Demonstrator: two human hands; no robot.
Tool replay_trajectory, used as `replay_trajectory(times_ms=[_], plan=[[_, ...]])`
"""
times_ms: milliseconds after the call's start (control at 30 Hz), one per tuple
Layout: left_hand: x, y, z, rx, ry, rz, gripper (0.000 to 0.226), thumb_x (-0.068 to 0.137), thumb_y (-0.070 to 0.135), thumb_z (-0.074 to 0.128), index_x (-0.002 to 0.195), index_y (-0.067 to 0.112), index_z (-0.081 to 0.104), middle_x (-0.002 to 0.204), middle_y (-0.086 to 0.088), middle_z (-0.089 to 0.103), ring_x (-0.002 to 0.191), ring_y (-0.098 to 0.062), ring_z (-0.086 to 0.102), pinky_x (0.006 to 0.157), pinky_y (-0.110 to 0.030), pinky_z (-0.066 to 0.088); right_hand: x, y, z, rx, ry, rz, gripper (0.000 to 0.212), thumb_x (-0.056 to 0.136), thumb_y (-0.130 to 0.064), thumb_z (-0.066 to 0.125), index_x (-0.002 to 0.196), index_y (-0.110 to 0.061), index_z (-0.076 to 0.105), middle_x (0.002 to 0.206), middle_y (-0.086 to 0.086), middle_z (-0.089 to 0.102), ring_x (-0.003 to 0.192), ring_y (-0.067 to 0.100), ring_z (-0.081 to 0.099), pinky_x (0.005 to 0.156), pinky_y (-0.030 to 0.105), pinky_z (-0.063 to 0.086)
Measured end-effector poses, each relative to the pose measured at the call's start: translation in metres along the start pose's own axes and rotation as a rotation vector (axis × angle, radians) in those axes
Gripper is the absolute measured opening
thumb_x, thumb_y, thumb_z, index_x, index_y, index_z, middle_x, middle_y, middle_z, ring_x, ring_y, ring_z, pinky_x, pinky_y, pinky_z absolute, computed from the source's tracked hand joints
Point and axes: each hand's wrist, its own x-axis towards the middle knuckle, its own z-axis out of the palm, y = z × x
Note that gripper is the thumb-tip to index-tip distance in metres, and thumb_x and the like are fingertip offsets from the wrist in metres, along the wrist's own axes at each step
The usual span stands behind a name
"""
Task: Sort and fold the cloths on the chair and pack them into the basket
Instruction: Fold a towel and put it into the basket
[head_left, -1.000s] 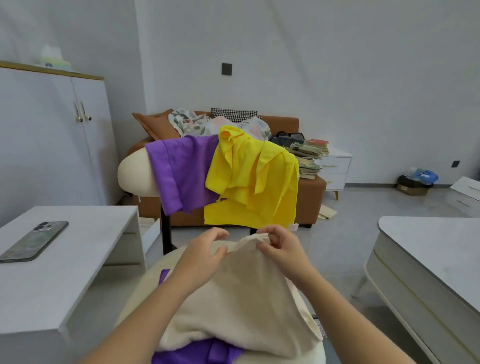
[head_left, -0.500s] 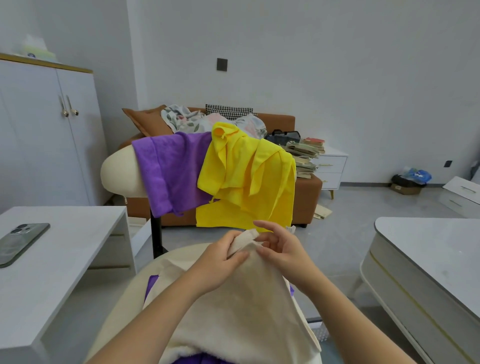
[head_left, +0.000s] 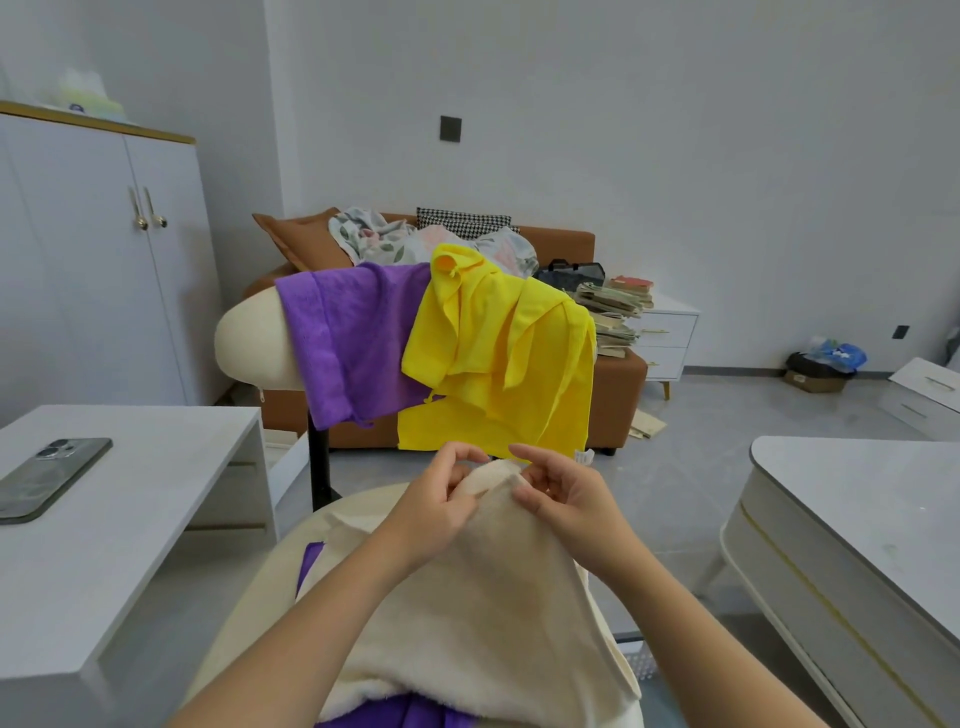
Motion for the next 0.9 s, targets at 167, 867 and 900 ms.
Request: replay_trajectory(times_ms=[167,867,900], plan=[[0.0,0.002,0.0,0.038,0.103,0.06,0.019,0.092,0.031,0.043,0.095,0.02,0.058,0.081,0.006,0.06,0.074,-0.007,0.053,0.066,-0.025,0.04,-0.001,-0.003,0.002,-0.071,-0.015,-0.01,0.051,0.088,-0.007,0.065,0.127,-0.034,0.045,0.079,-0.005,0.052,0.072,0.001,0.049,0.073,0.02,0.045],[-0.006,0.023,-0.007,0.308,-0.023,0.104,0.015,0.094,0.036,0.049,0.084,0.03,0.04,0.056,0.011,0.042,0.051,-0.003,0.036,0.055,-0.03,0.029,-0.001,-0.031,-0.005,-0.218,0.035,-0.085,0.023,0.078,-0.01,0.076,0.094,-0.025,0.067,0.079,-0.008,0.066,0.074,0.0,0.057,0.068,0.012,0.045],[-0.008,0.024,-0.006,0.315,0.018,0.142,0.017,0.095,0.027,0.051,0.084,0.029,0.039,0.06,0.01,0.044,0.052,-0.003,0.037,0.054,-0.027,0.029,-0.001,-0.032,-0.006,-0.22,0.033,-0.082,0.024,0.078,-0.01,0.076,0.095,-0.024,0.067,0.078,-0.008,0.065,0.072,-0.001,0.056,0.068,0.012,0.044]])
